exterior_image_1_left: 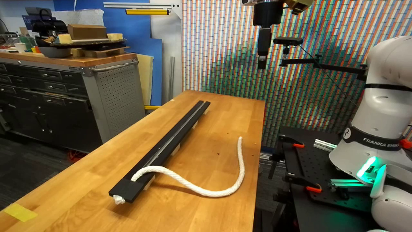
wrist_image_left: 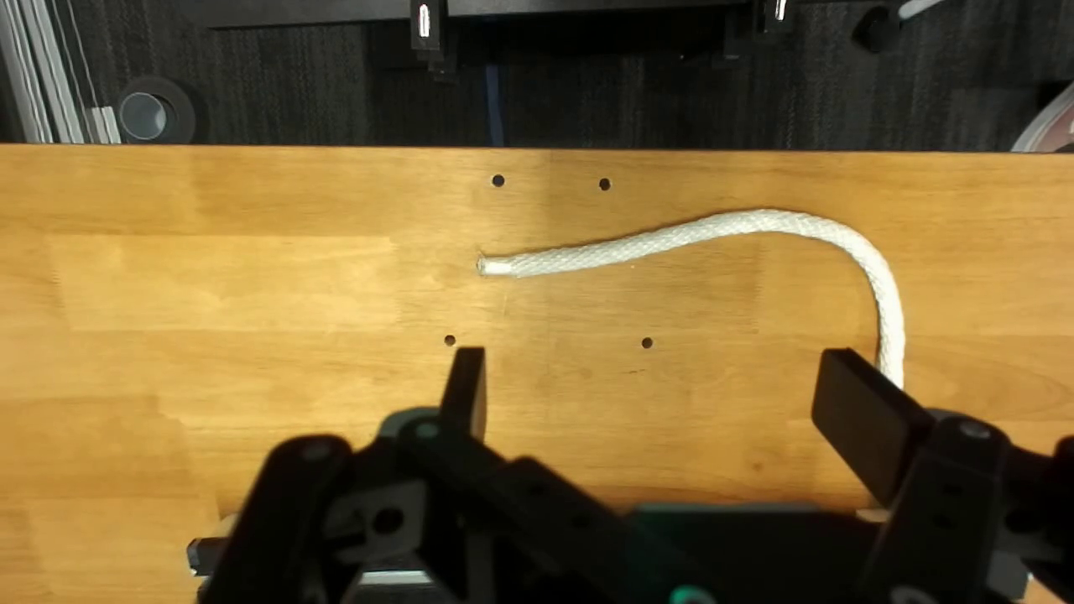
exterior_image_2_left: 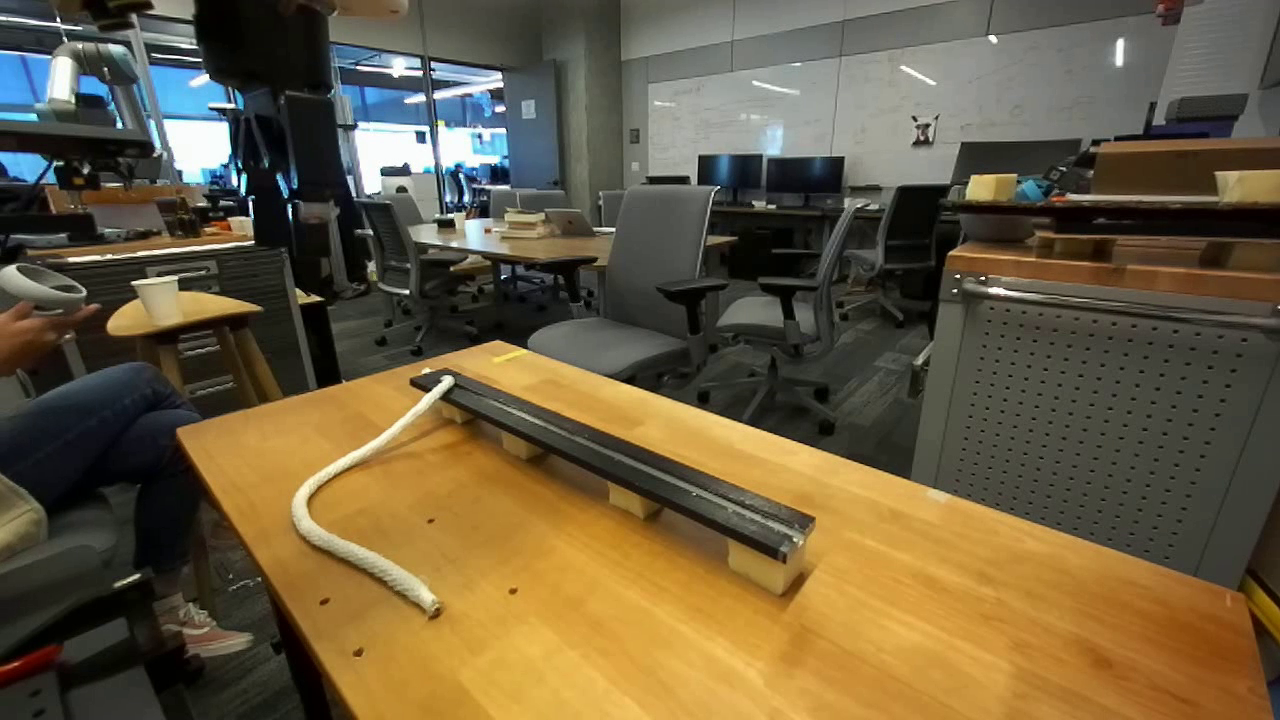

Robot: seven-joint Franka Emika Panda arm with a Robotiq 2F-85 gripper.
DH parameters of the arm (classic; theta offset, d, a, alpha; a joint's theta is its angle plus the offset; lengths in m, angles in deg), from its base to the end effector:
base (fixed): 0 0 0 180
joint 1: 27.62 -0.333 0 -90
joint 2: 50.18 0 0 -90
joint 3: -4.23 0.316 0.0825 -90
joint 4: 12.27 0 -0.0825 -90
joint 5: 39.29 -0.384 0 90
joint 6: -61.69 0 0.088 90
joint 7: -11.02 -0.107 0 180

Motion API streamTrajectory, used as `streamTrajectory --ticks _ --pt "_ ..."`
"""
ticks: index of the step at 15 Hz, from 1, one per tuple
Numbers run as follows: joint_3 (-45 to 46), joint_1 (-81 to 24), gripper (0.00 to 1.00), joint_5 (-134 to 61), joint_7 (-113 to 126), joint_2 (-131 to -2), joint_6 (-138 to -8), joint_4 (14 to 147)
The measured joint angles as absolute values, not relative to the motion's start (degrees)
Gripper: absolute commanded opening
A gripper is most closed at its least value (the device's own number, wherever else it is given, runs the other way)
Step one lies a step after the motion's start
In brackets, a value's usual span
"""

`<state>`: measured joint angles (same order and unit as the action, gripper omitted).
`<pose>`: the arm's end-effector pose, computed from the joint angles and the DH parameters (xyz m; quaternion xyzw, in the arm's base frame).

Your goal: Set the rope along the middle of the black object then push it into the ridge

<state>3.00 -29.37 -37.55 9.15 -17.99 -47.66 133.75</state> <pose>0.3655 0.0010 0.4511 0.9992 -0.0043 -0.0389 0.0093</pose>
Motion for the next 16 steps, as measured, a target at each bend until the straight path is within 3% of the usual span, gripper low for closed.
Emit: streamTrajectory --ticks 16 --pt "3.1 -23.9 1.0 -35.6 -1.9 -20.8 -54.3 133.9"
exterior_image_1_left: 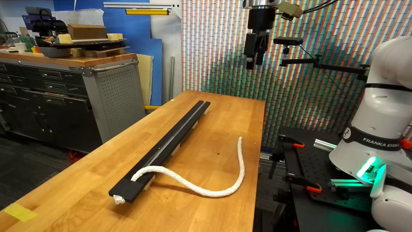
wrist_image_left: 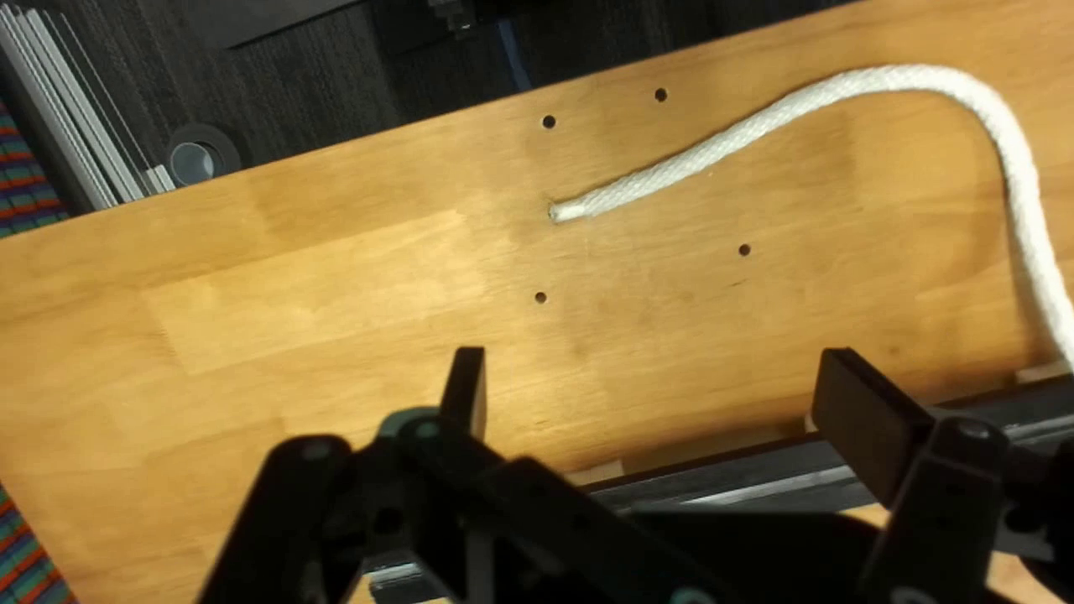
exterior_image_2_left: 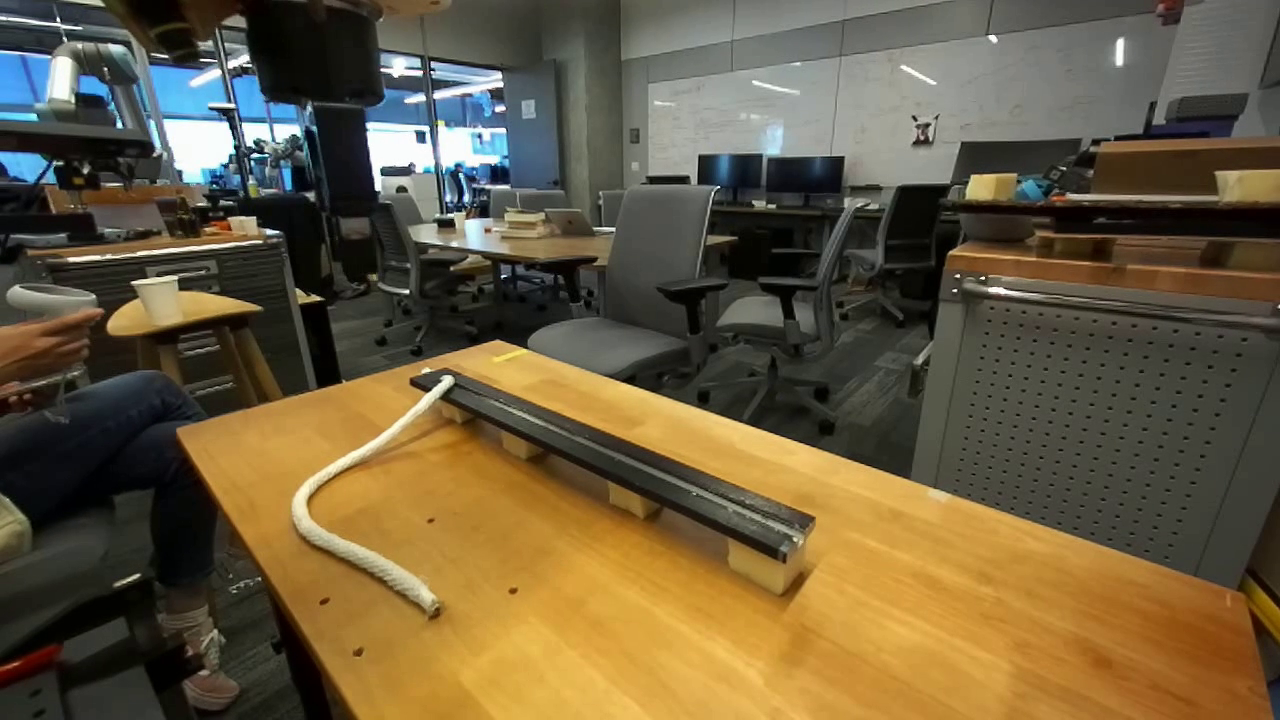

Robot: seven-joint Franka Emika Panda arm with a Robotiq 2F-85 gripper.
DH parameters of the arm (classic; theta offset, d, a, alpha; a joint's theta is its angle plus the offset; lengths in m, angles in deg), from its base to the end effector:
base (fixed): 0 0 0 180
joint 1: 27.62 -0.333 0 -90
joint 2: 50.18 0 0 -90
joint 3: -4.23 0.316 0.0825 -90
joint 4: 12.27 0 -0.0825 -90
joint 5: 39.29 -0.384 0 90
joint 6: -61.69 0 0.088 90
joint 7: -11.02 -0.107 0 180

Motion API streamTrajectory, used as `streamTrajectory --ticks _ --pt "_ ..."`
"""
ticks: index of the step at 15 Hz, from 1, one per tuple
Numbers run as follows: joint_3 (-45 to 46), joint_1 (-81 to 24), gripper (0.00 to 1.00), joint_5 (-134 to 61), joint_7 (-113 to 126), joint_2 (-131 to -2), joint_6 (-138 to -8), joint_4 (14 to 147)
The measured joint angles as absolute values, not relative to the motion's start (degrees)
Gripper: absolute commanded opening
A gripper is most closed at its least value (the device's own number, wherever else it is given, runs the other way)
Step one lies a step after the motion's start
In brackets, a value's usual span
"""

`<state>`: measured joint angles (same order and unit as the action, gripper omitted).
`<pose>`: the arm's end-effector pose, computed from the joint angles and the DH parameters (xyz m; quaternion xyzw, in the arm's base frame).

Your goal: Set the rope along the middle of the black object then push it into the ridge

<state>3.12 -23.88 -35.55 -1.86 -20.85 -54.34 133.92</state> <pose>0.3818 -0.0362 0.4408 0.9900 -0.1384 -0.0054 0.0249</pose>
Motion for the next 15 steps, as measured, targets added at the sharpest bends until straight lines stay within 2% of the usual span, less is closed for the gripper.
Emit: streamTrajectory --ticks 8,15 --pt "4.5 -17.7 1.0 -32.8 -19.8 -24.9 -57.6 134.0" --pt "7.5 -17.4 1.0 -32.9 -36.0 -29.7 -58.6 134.1"
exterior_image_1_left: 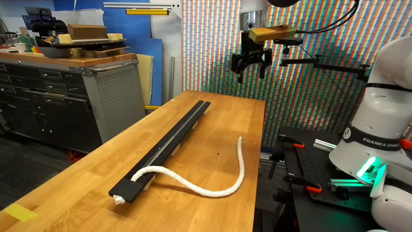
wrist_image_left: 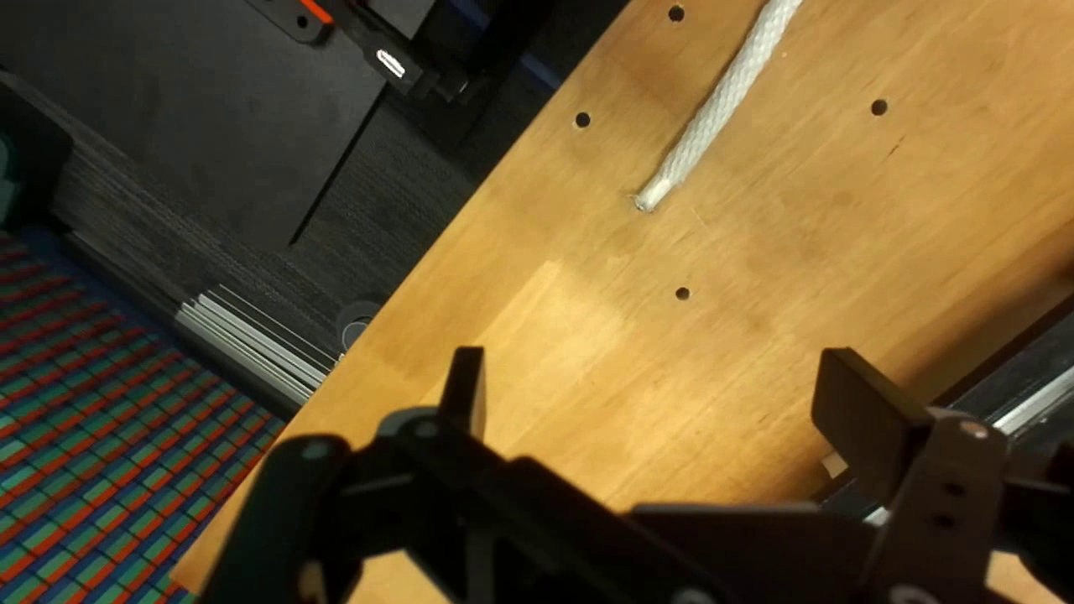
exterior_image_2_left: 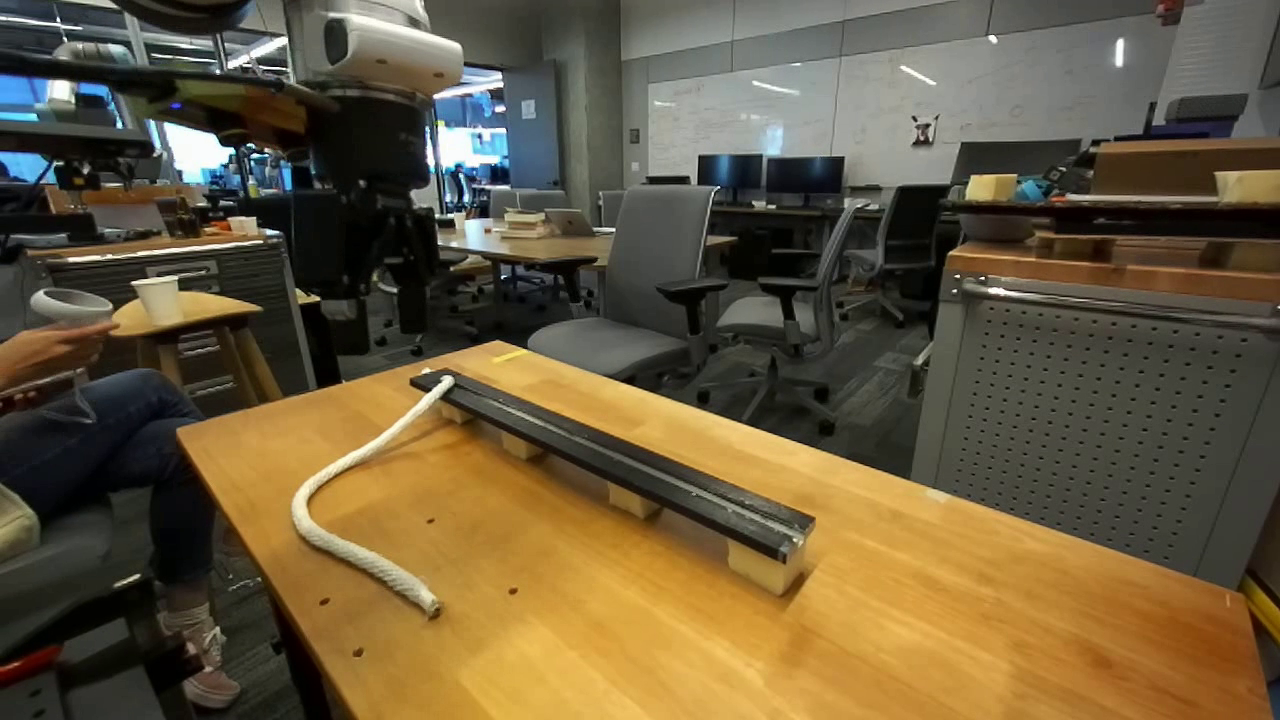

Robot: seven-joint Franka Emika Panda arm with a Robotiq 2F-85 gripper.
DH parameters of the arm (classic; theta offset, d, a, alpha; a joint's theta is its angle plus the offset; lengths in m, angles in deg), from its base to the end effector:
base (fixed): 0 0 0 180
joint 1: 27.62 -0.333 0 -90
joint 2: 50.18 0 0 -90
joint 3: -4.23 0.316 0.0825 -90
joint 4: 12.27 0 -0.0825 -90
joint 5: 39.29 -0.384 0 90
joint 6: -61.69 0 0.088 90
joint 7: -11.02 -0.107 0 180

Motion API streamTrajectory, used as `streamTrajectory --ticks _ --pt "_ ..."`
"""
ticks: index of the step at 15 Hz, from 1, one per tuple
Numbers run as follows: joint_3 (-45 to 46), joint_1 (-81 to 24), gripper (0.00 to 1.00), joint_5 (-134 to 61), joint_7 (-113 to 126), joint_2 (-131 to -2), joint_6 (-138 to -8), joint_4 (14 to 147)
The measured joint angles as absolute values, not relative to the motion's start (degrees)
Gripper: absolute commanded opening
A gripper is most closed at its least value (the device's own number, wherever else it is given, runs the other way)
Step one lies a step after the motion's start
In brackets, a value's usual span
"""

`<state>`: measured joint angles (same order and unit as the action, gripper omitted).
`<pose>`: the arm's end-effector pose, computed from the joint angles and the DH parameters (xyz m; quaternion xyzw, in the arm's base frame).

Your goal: Set the rope along the middle of the black object then push it into the ridge

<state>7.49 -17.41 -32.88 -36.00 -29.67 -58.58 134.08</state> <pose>0.3999 -0.0546 0.3850 0.9011 -0.4271 -0.0268 0.0701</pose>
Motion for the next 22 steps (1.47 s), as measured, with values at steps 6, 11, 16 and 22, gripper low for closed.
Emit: streamTrajectory --ticks 6,11,16,22 --pt "7.7 -20.3 1.0 -32.9 -33.1 -30.8 -58.9 133.5" --pt "6.7 -20.1 1.0 -38.4 -37.7 -31.5 -59.2 133.9" --pt "6.4 -20.1 1.0 -43.1 -46.7 -33.9 -68.9 138.7" --pt "7.0 -20.8 1.0 -47.9 -52.1 -38.7 -89.9 145.9"
